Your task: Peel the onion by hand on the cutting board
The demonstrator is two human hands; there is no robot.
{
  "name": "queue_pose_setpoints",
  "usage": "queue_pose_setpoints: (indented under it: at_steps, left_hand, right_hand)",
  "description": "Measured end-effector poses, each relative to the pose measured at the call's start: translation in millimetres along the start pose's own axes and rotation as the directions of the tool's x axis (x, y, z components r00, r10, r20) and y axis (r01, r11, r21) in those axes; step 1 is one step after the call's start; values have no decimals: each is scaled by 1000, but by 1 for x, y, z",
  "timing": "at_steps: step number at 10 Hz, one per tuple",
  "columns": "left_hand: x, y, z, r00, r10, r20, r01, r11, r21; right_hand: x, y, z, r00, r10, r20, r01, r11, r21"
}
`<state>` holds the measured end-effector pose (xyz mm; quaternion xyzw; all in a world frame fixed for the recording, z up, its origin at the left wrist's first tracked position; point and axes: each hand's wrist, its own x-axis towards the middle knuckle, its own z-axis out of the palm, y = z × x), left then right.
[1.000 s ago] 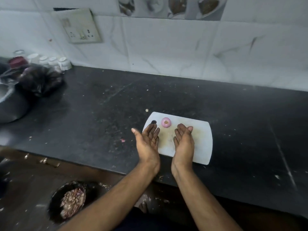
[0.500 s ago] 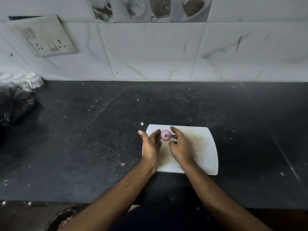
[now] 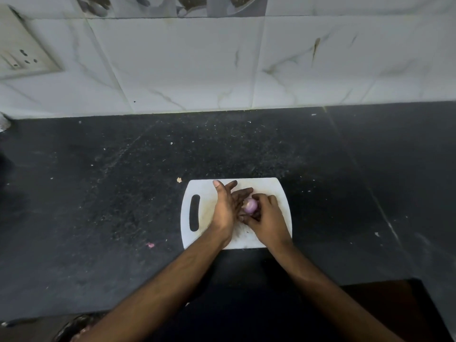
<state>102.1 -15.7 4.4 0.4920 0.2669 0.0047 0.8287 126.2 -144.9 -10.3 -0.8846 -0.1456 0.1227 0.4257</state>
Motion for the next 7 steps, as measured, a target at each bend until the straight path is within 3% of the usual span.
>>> queue_pose_setpoints:
  at_steps: [1,2,5,7]
  left_hand:
    - [3,0,7,1000,26,-17,-26,999,26]
    - [2,1,10,997,55,-52,-53,998,31]
    - [-9,4,-7,977,152,-152,-135,984,116]
    - [-21,-6,-13,964,195,-180,-167,973,159]
  right_hand:
    - [3,5,-10,997,-44,61,53,987,-149]
    - [5,10,-15,994,-106,28,110,964,-242]
    - [12,20,0,971,-233,-52,207,930,-303]
    - [9,21,2,974,-214,-74,187,945,-268]
